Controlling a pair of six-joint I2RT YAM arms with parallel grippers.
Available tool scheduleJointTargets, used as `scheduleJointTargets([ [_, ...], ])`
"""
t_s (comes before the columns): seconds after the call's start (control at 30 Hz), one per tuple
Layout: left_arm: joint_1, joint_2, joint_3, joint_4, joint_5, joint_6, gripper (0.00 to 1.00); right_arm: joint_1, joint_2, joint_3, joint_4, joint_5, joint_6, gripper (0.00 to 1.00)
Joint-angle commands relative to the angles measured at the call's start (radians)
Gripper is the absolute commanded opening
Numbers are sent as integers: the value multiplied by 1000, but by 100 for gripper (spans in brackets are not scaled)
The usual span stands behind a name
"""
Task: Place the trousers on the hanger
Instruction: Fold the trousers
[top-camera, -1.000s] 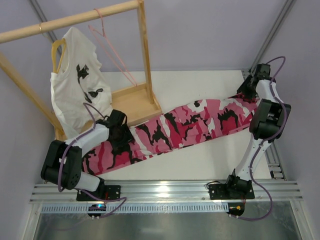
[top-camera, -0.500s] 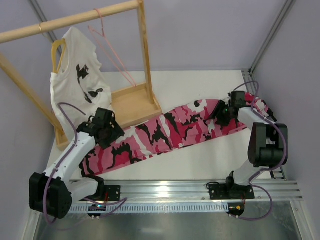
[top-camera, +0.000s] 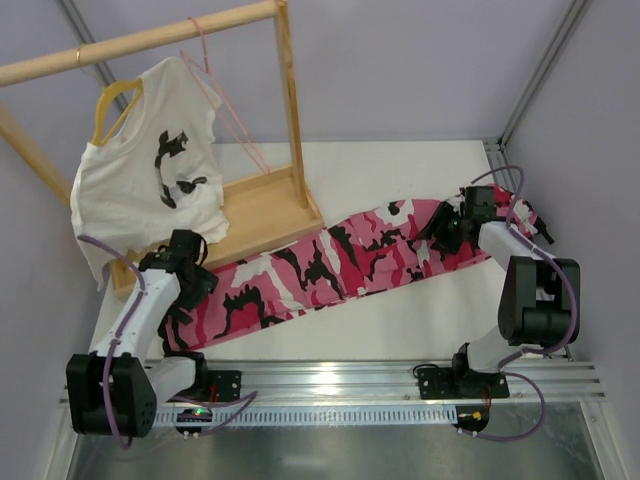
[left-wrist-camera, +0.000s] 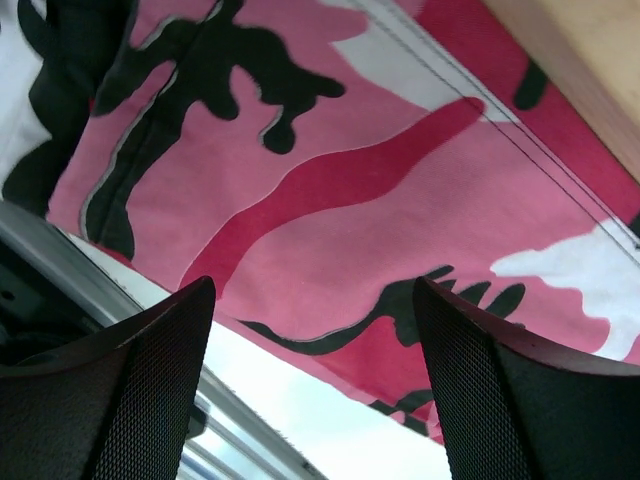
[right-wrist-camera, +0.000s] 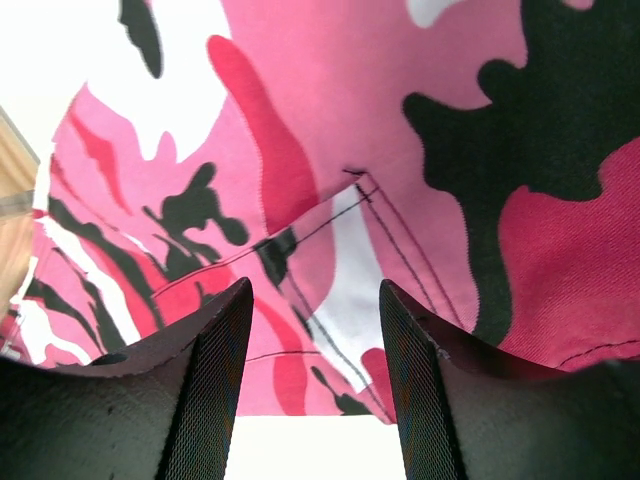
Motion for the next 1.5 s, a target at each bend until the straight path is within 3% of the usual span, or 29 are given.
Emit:
scheduleJointTargets([
  [0.0, 16, -40, -58, -35, 22, -195, 81, 1, -64, 12, 22, -30, 6, 57],
  [0.23, 95, -76, -211, 1, 57, -445, 77, 1, -87, -8, 28, -56, 6, 57],
  [0.67, 172, -92, -316, 47, 42, -548, 71, 1, -107, -30, 51, -88, 6, 57],
  [0.77, 172, -104, -316, 63, 45, -540, 58, 1, -104, -30, 53, -85, 8, 57],
  [0.87, 174, -125, -319, 83, 54, -528, 35, 1, -100, -24, 50, -82, 8, 57],
  [0.9, 172, -144, -316, 96, 57, -511, 21, 1, -100, -22, 50, -82, 9, 57],
  [1.0, 172, -167, -291, 92, 65, -455, 0, 1, -101, -16, 45, -80, 12, 57],
  [1.07, 163, -168, -228, 51, 50, -418, 0, 1, -94, -13, 46, -89, 20, 57],
  [1.27, 9, -171, -63, -127, -108, -313, 0, 5, -89, 39, 17, -122, 40, 59],
  [1.47, -270, -198, -57, -33, -156, -301, 1, 13, -161, 12, 22, -142, 52, 61],
])
